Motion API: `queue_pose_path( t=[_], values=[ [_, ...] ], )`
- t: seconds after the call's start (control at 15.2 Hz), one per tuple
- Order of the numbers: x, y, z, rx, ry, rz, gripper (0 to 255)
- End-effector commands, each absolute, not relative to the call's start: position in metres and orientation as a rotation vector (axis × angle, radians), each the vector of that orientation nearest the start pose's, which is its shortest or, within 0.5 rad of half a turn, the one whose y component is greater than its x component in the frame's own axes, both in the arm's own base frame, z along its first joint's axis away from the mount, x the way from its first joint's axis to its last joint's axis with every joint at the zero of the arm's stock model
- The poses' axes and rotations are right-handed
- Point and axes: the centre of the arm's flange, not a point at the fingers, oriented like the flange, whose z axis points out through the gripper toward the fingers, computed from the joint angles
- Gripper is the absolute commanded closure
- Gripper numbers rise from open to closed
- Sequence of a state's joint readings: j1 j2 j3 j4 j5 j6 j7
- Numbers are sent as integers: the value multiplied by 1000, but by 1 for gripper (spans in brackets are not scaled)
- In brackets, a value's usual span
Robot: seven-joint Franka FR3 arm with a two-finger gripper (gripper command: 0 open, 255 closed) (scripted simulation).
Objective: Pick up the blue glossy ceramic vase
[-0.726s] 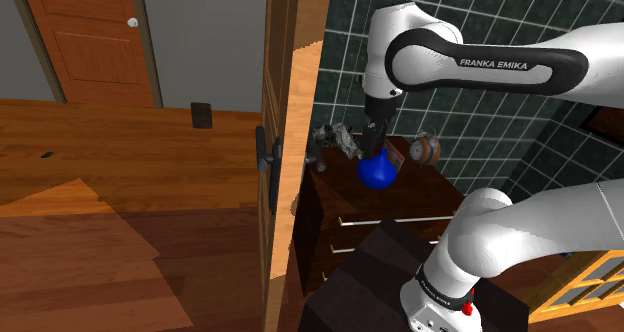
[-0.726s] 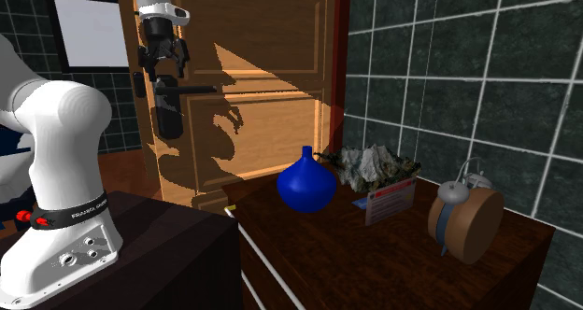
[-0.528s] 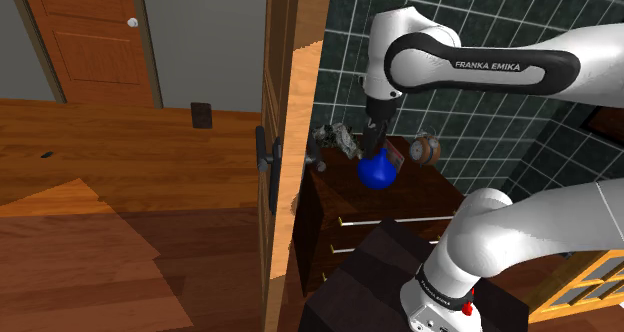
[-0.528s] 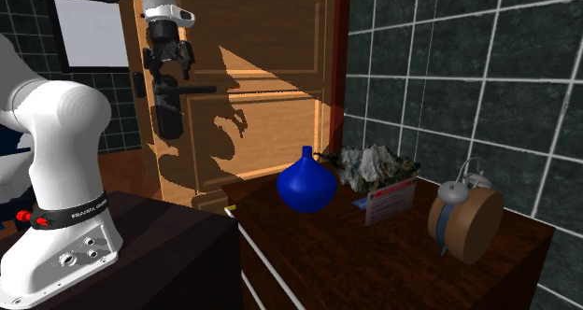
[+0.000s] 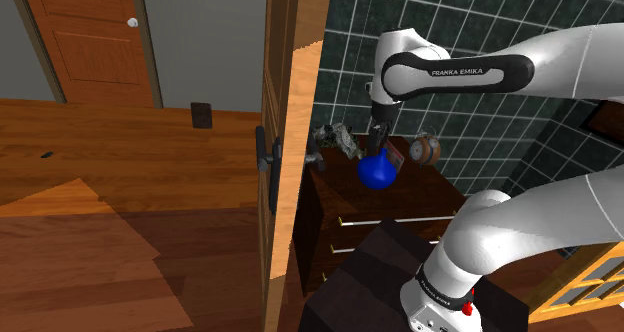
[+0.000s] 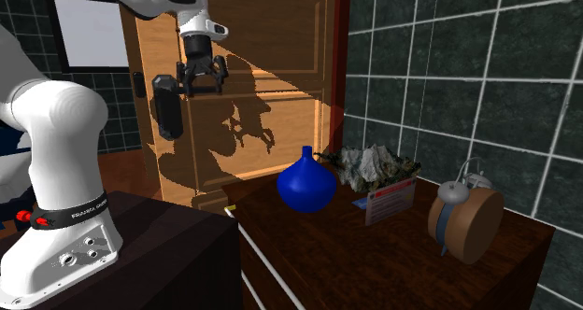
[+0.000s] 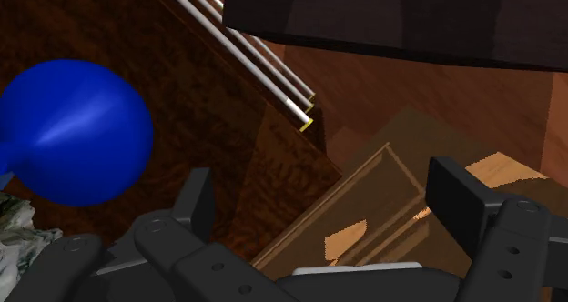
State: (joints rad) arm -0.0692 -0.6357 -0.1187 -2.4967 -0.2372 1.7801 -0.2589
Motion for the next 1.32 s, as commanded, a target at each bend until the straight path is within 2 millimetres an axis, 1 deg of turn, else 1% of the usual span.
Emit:
queue_pose_path(
  t=[0.0, 1.25],
  values=[
    [347, -110, 481, -3264, -254, 182, 0],
    [407, -336, 384, -3249, -227, 154, 0]
  ],
)
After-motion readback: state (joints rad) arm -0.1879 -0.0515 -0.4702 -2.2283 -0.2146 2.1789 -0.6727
